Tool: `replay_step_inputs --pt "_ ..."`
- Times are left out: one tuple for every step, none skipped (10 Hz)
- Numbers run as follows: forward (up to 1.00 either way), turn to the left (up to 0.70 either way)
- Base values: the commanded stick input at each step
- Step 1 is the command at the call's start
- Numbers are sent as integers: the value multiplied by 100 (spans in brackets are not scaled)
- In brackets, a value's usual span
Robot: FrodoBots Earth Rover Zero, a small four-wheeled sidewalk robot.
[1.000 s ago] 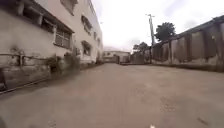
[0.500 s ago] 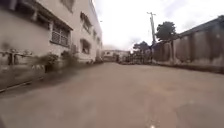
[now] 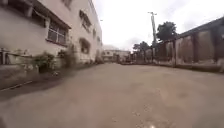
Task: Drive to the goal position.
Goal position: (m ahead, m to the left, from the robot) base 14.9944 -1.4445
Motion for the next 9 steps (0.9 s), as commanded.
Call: replay_step_inputs --pt "70 0" --pt "70 0" --pt "70 0" --pt "70 0" --pt "70 0" --pt "70 0" --pt "70 0" --pt "70 0" --pt "70 0"
